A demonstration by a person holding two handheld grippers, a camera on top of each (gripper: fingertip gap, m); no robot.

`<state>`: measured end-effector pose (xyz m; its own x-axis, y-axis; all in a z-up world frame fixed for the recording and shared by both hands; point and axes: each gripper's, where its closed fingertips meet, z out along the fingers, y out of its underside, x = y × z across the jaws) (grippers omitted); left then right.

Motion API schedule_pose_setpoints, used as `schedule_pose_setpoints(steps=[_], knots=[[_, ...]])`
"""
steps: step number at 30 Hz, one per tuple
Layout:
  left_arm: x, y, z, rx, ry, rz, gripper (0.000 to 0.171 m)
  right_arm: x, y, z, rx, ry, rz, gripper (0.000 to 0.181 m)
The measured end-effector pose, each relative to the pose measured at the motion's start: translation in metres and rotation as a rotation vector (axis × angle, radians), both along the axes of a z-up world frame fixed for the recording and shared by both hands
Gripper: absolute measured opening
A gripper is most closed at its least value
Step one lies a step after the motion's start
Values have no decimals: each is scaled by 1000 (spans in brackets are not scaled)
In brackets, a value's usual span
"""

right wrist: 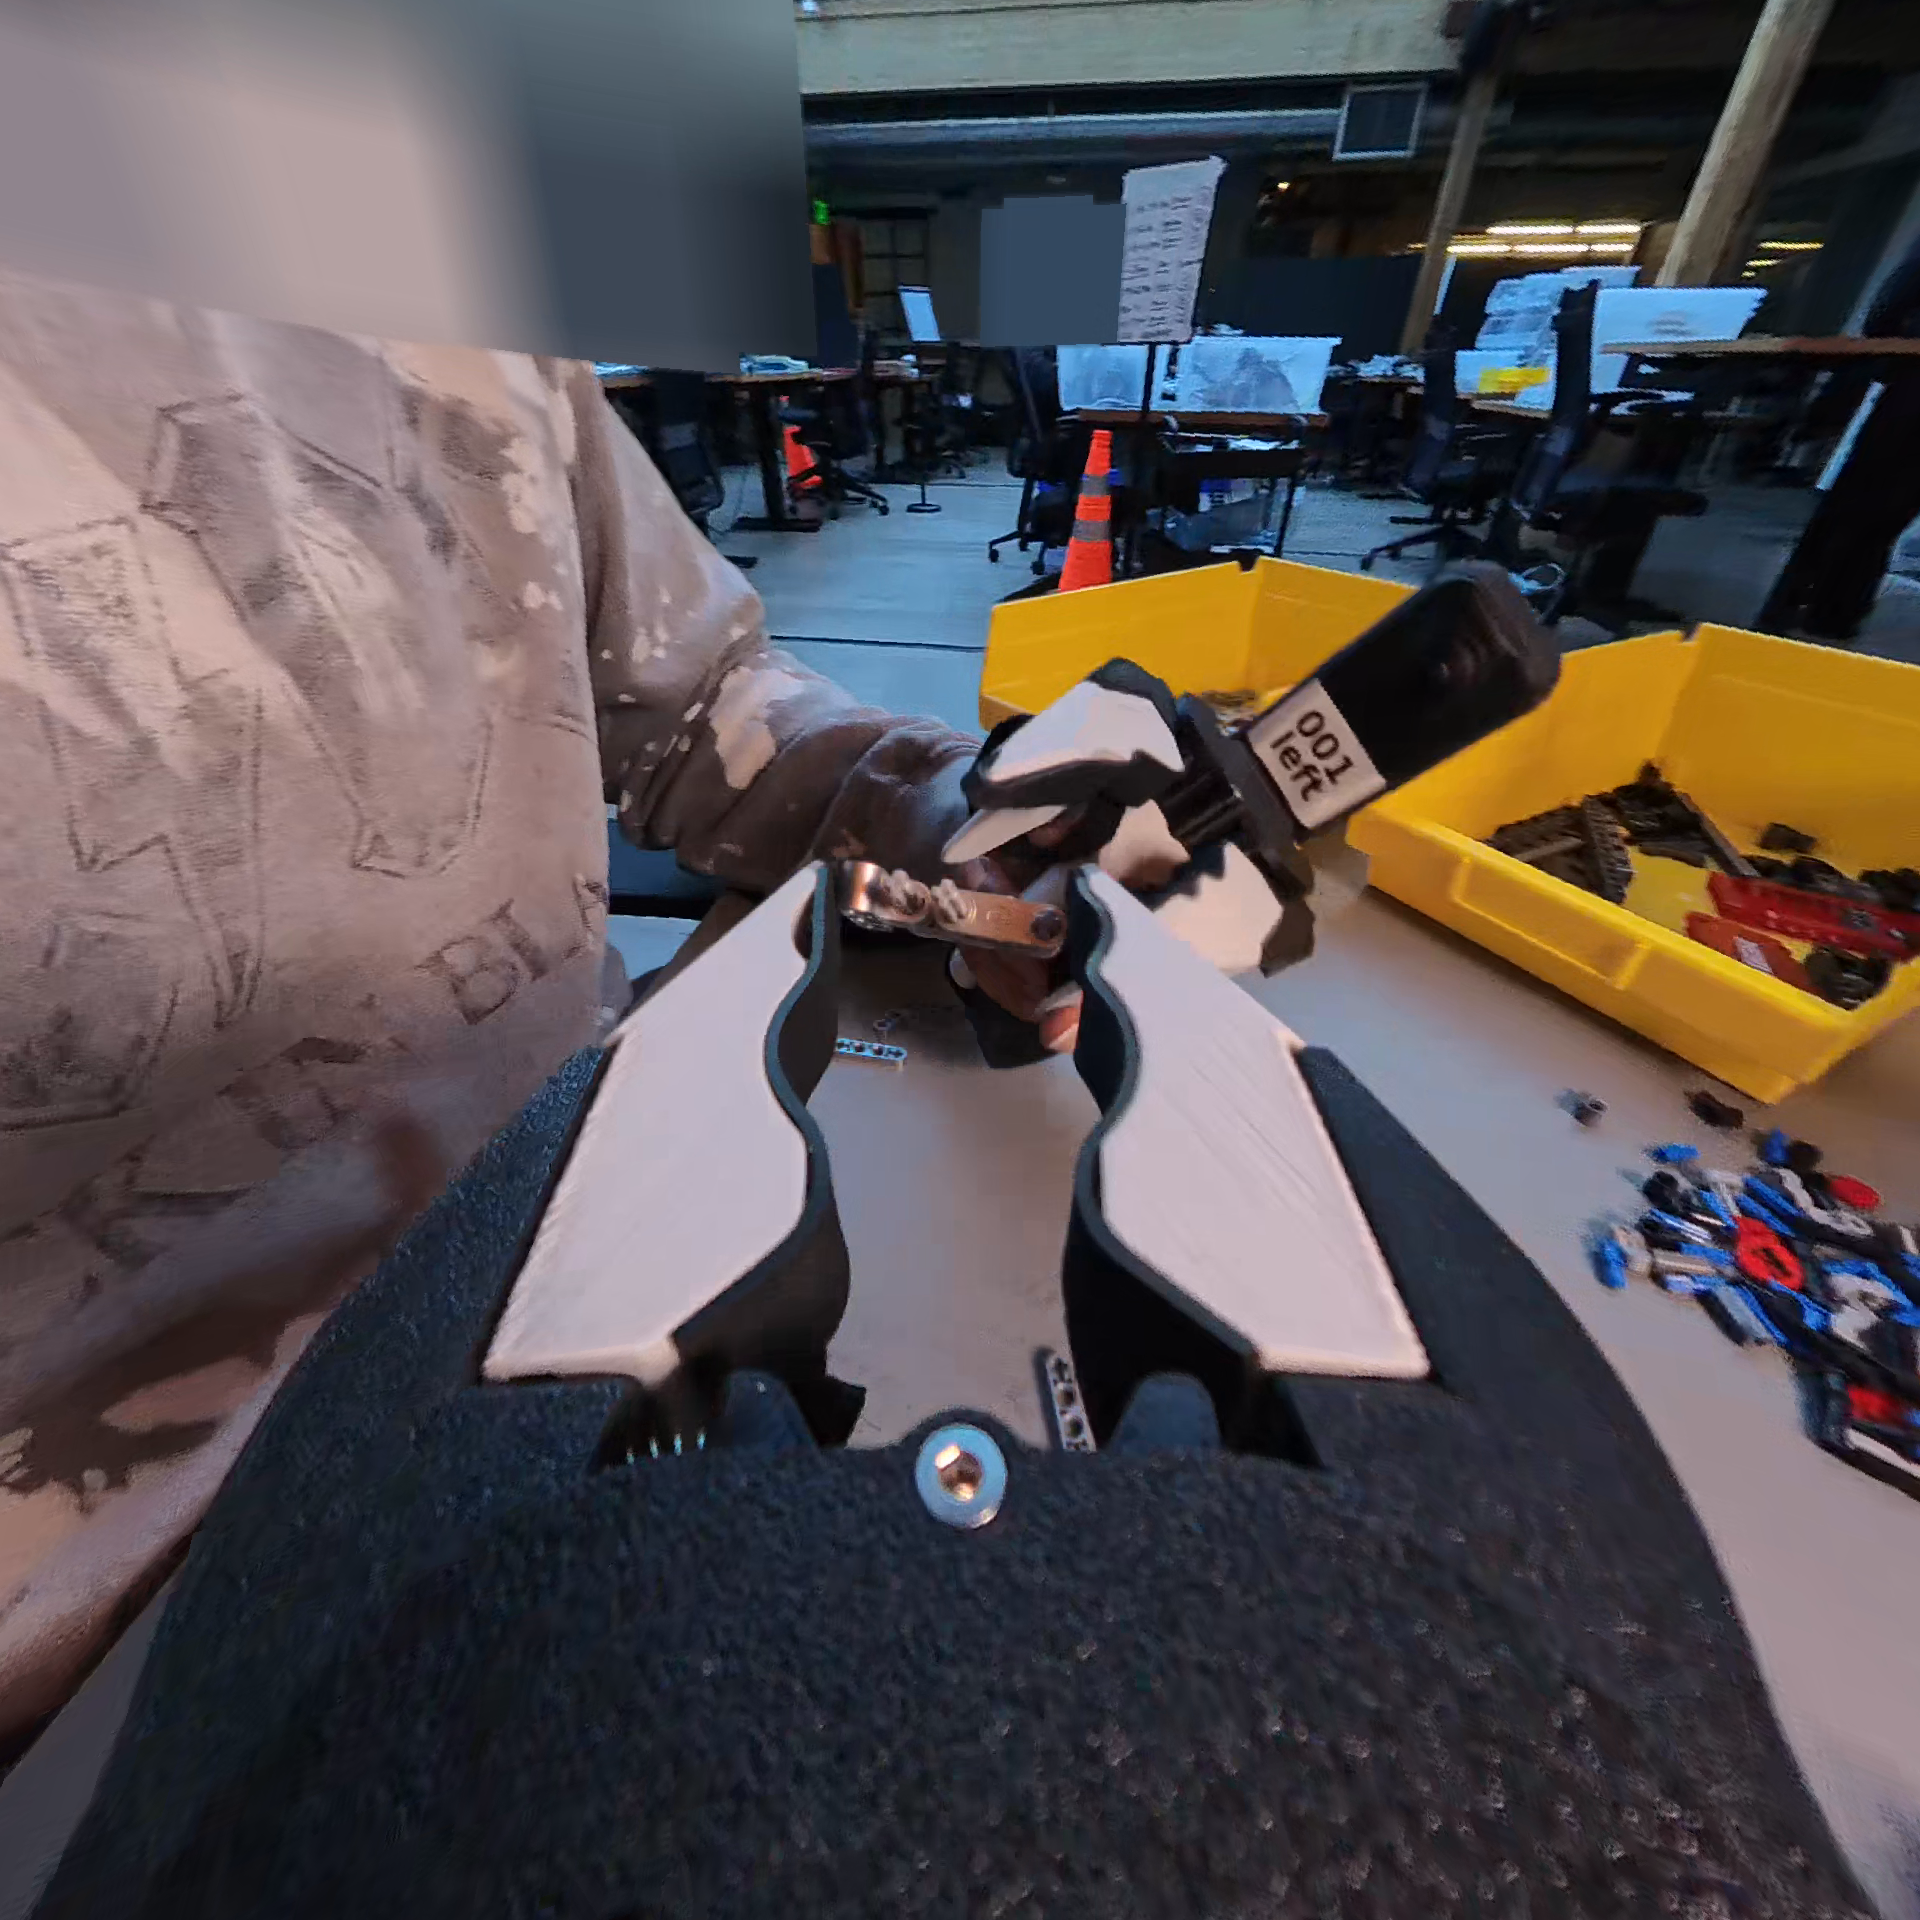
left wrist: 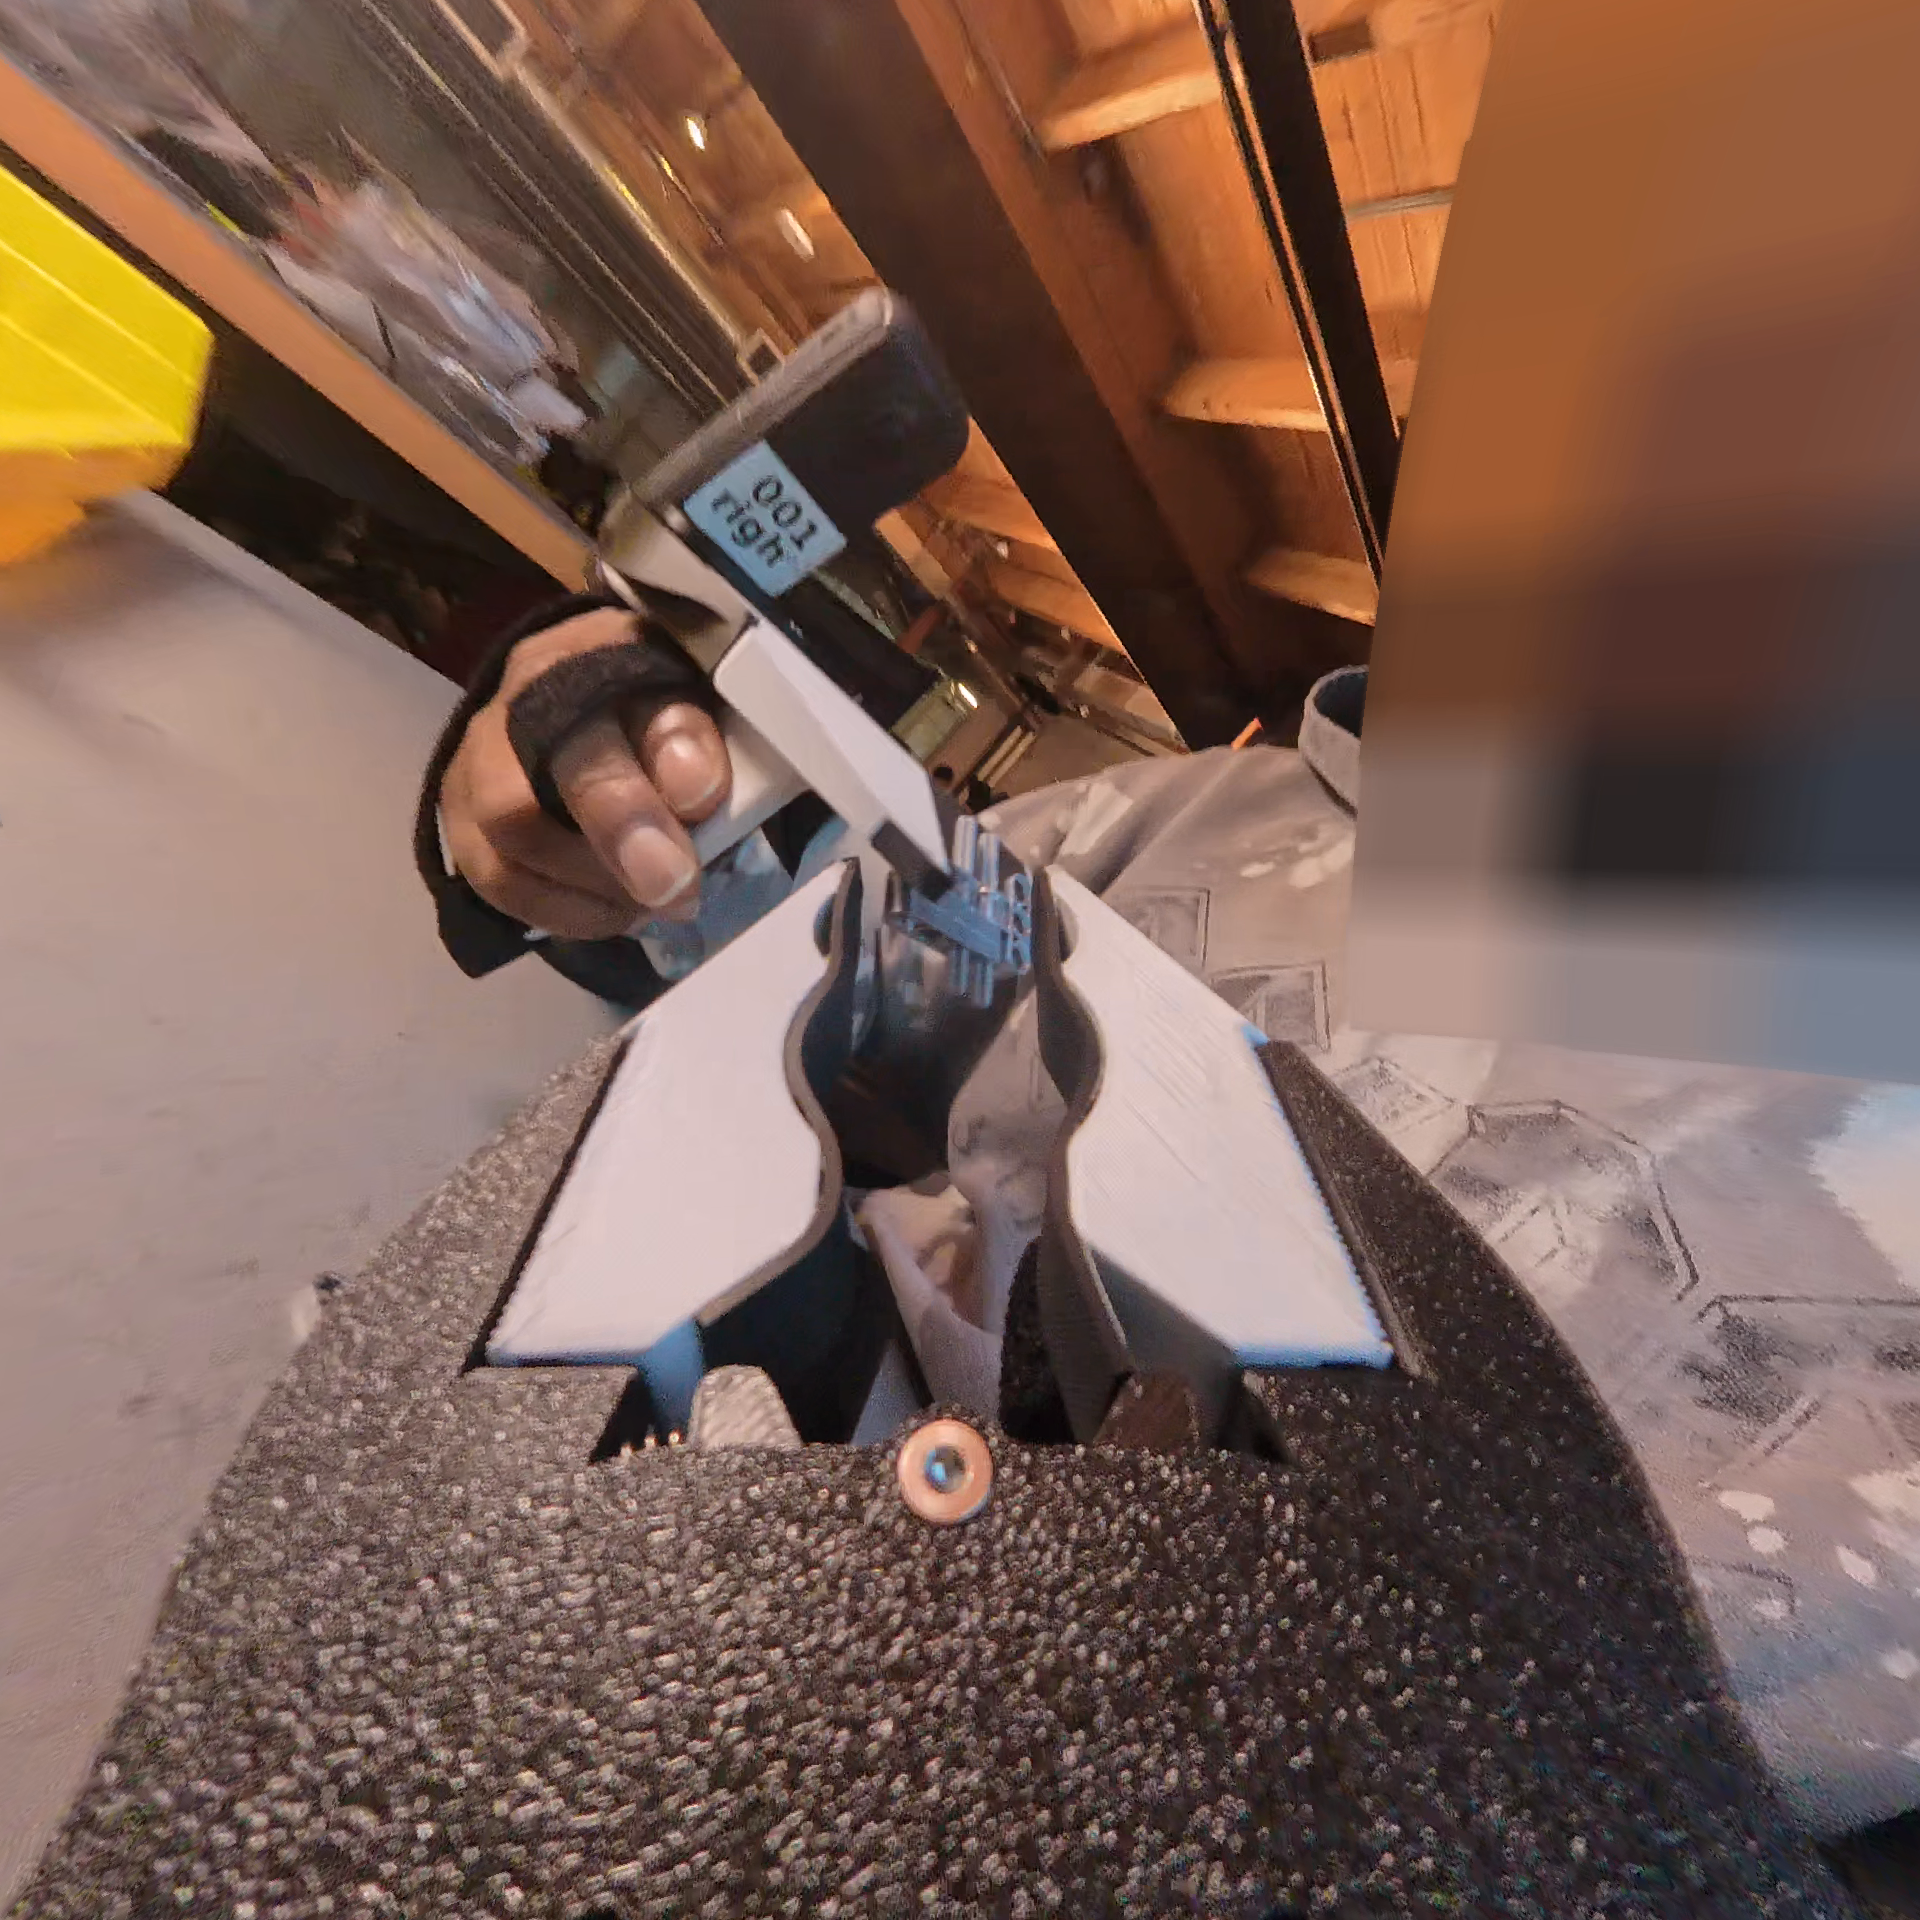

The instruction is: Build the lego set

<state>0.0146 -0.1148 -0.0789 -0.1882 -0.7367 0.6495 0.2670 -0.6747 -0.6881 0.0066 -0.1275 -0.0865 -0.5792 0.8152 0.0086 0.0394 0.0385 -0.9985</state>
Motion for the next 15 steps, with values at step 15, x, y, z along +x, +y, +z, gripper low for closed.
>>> schedule_pose_setpoints(steps=[15], knots=[[-8, 22, -11, 191, 177, 281, 5, -6, 40, -10, 29, -111, -207, 30]])
